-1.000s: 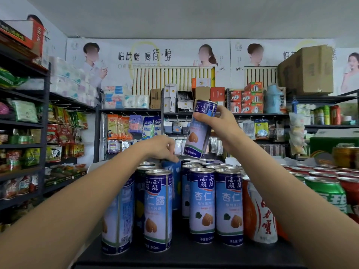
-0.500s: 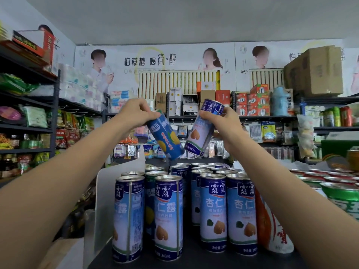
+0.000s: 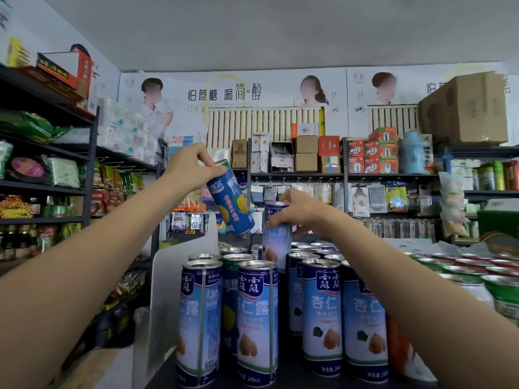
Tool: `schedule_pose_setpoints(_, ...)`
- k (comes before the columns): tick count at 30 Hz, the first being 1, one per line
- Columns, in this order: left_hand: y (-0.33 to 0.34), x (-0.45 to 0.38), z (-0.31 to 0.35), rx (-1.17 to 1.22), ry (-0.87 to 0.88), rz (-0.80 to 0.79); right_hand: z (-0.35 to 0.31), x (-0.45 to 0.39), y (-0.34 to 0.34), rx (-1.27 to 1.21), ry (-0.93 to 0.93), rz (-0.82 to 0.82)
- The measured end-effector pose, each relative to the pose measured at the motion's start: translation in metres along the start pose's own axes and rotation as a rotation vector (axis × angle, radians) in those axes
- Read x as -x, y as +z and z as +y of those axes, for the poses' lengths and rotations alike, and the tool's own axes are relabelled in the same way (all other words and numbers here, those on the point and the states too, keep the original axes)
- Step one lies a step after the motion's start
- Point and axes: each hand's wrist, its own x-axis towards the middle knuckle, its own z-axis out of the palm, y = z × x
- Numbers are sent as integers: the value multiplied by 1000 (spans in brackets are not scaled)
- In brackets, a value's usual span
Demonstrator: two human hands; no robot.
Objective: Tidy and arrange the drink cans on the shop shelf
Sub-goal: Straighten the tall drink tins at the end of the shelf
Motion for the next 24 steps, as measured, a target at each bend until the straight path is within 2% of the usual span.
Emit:
schedule_pose_setpoints(5, -4, 3, -5, -32, 5, -21, 7, -2, 21, 572, 31, -200)
schedule_pose_setpoints(9, -5, 7, -10, -26, 9, -34, 13, -10, 34, 748, 46, -240)
schedule_pose_setpoints(13, -8, 10, -15, -15, -1, -49, 5, -8, 25, 685, 16, -239)
schedule_pose_setpoints(17, -15, 8, -19, 0, 17, -4, -21, -11, 14, 356, -142, -36)
schedule_pose_setpoints(18, -17, 7, -20, 15, 19, 13, -27, -12, 15, 304, -168, -35)
schedule_pose_setpoints(24, -31, 3, -23, -3, 24, 44, -31, -24, 38, 340, -197, -143)
